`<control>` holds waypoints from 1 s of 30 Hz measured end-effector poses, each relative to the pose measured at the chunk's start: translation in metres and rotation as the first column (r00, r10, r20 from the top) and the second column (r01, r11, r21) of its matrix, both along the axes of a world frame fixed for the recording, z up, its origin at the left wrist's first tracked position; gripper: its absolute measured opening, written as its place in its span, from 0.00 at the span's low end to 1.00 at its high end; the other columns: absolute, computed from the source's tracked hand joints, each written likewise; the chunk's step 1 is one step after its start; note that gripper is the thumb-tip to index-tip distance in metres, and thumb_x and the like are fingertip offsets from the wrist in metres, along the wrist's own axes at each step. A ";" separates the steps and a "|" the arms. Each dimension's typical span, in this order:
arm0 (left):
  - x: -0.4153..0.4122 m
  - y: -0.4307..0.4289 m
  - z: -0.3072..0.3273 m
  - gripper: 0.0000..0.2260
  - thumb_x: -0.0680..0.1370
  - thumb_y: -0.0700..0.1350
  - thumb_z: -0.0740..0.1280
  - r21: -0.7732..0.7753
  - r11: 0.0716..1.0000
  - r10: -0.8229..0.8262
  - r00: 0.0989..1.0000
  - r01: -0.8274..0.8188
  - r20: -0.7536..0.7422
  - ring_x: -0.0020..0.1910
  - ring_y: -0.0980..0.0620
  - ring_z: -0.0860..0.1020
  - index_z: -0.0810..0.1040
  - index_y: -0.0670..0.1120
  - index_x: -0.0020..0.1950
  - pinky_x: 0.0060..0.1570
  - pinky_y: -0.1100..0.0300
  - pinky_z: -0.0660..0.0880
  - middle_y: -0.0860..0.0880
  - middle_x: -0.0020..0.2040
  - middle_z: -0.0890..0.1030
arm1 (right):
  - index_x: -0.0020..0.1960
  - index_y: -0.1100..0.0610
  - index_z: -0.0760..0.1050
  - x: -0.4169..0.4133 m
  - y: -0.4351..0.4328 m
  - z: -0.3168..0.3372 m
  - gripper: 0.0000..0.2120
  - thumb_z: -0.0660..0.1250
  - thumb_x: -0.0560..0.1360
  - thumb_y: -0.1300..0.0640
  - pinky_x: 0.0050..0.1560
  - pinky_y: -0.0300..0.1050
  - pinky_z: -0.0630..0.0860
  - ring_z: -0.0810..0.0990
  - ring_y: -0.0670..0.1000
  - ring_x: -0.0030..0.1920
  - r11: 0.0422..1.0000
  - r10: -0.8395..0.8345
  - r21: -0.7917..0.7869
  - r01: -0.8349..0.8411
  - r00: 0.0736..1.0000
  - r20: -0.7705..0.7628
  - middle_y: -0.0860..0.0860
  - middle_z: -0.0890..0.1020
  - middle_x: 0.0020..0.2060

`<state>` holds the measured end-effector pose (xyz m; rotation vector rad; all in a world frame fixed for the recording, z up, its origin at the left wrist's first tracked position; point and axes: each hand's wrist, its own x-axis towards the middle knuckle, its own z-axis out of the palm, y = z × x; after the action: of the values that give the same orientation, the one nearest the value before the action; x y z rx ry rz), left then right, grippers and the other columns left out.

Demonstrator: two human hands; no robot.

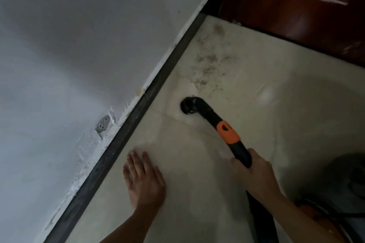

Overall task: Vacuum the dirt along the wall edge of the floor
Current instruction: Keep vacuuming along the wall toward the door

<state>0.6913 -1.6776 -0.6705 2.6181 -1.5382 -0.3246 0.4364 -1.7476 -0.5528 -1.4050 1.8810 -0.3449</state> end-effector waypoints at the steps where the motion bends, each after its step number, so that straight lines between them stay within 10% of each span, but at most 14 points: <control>1: 0.001 -0.001 0.000 0.28 0.78 0.52 0.52 -0.002 1.000 -0.005 1.000 0.005 0.005 0.76 0.38 0.56 0.65 0.38 0.74 0.74 0.43 0.50 0.35 0.77 0.58 | 0.43 0.53 0.73 -0.007 0.001 -0.002 0.08 0.70 0.75 0.52 0.36 0.51 0.77 0.79 0.54 0.34 0.999 -0.041 -0.011 0.041 0.999 0.010 0.54 0.79 0.33; 11: 0.008 0.000 -0.002 0.28 0.76 0.49 0.51 -0.001 0.986 -0.168 0.986 0.168 0.011 0.69 0.30 0.66 0.72 0.33 0.68 0.68 0.38 0.59 0.28 0.69 0.67 | 0.44 0.56 0.75 -0.011 0.068 -0.025 0.05 0.72 0.72 0.62 0.29 0.46 0.75 0.77 0.48 0.25 0.982 -0.184 -0.013 0.188 0.968 0.168 0.55 0.80 0.28; 16: 0.022 -0.049 0.001 0.26 0.76 0.48 0.51 -0.058 0.905 -0.421 0.907 0.421 0.016 0.65 0.32 0.72 0.76 0.34 0.64 0.63 0.38 0.70 0.30 0.65 0.73 | 0.43 0.54 0.75 -0.038 0.086 -0.022 0.06 0.73 0.70 0.58 0.30 0.52 0.76 0.79 0.56 0.27 0.949 -0.308 -0.068 0.308 0.951 0.014 0.55 0.80 0.28; 24: 0.011 -0.087 -0.009 0.29 0.79 0.53 0.45 -0.112 0.904 -0.412 0.911 0.413 0.029 0.76 0.38 0.58 0.65 0.37 0.74 0.74 0.44 0.50 0.35 0.75 0.61 | 0.47 0.65 0.78 -0.072 -0.003 -0.014 0.10 0.71 0.73 0.58 0.31 0.45 0.75 0.78 0.56 0.27 0.808 -0.580 -0.139 0.573 0.815 -0.014 0.58 0.79 0.30; 30: 0.008 -0.087 -0.010 0.27 0.79 0.51 0.49 -0.146 0.895 -0.418 0.907 0.421 0.051 0.75 0.37 0.61 0.68 0.35 0.72 0.73 0.43 0.54 0.33 0.74 0.64 | 0.45 0.62 0.75 -0.063 -0.039 -0.004 0.06 0.70 0.73 0.61 0.29 0.47 0.75 0.75 0.55 0.25 0.884 -0.455 -0.110 0.454 0.890 0.017 0.57 0.77 0.29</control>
<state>0.6998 -1.7648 -0.6804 2.1605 -2.0415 -0.1973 0.3729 -1.7869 -0.5566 -1.0153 2.2206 -0.6828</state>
